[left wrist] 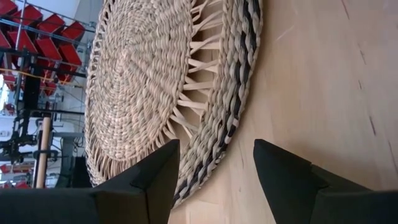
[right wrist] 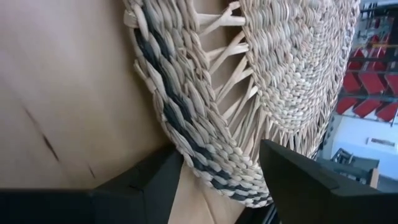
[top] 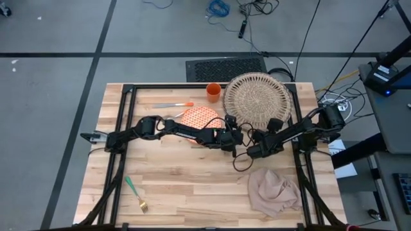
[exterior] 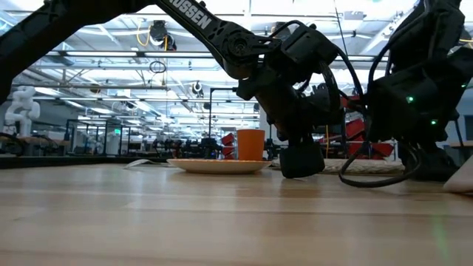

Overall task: Set table place
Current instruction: Move the mat to the center of the table

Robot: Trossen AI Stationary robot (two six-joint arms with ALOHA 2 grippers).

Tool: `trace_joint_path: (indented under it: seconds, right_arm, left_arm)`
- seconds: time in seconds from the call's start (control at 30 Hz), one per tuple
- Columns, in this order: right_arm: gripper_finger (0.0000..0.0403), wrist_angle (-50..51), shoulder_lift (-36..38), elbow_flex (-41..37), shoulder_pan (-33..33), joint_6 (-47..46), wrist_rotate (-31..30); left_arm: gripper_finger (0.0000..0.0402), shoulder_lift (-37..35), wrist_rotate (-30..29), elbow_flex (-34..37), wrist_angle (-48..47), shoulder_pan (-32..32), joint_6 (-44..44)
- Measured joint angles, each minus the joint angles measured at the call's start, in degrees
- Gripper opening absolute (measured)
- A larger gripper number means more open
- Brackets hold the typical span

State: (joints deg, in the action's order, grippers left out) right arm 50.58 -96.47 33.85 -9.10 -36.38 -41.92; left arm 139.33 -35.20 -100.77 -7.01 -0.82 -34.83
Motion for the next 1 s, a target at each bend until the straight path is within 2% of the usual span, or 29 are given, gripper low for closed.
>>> trace_joint_path:
  seconds: [0.2,0.57,0.67,0.8,0.9,1.0]
  right_arm:
    - [0.021,-1.53,0.04,0.4,0.56,4.05,-1.56]
    - [0.0202,-4.05,-0.02,1.27,6.08,5.87,-2.71]
    - [0.0158,-4.6,-0.02,1.3,6.63,6.2,-2.03]
    - [0.0029,-5.73,0.0,1.36,6.99,6.66,-1.06]
    - [0.0008,-7.11,0.08,1.36,6.99,7.06,-0.98]
    - [0.0003,-7.24,0.09,1.36,6.96,5.91,-0.67]
  left_arm:
    - [0.0192,0.0,-0.04,-0.02,-0.02,0.0,0.02]
    - [0.0192,0.0,-0.19,-0.02,-0.08,0.0,0.08]
    - [0.0192,0.0,-0.24,-0.04,-0.3,0.0,0.27]
    - [0.0192,0.0,-0.37,-0.07,-0.75,0.0,0.52]
    - [0.0192,0.0,-0.45,-0.07,-0.8,-0.04,0.52]
    - [0.0192,0.0,-0.47,-0.07,-1.05,-0.04,0.59]
